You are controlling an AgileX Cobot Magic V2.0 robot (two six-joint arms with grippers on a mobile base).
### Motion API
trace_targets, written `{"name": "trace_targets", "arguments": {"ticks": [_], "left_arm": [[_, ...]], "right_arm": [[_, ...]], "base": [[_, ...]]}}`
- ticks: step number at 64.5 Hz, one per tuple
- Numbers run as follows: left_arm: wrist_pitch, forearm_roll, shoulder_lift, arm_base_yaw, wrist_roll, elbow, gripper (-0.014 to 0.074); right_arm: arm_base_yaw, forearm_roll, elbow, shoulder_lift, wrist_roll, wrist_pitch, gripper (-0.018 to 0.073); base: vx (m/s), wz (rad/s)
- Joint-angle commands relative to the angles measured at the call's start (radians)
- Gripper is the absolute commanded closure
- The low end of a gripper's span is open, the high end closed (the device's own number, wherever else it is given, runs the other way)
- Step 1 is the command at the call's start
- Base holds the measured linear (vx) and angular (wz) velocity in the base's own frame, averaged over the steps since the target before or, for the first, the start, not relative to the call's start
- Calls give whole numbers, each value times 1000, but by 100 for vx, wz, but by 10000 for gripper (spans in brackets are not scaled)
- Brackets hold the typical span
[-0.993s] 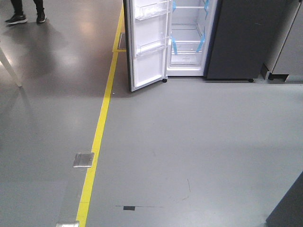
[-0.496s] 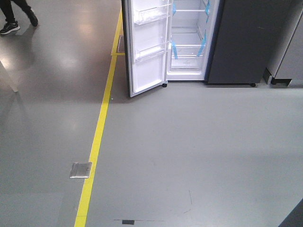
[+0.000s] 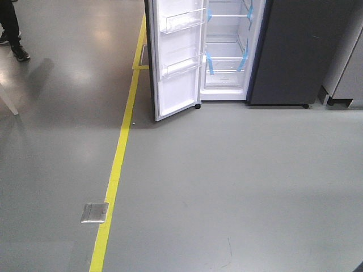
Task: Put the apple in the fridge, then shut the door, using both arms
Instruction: 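Drive closer to the refrigerator's open door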
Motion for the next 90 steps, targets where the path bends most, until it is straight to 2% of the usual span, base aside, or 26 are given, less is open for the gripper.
{"name": "trace_targets", "arguments": {"ticks": [1, 90], "left_arm": [[-71, -6, -14, -5, -7, 19, 601], [-71, -6, -14, -5, -7, 19, 601]], "right_arm": [[-4, -8, -28, 3, -8, -74, 459], [-4, -8, -28, 3, -8, -74, 459]], "base": [[9, 0], [10, 0]]}}
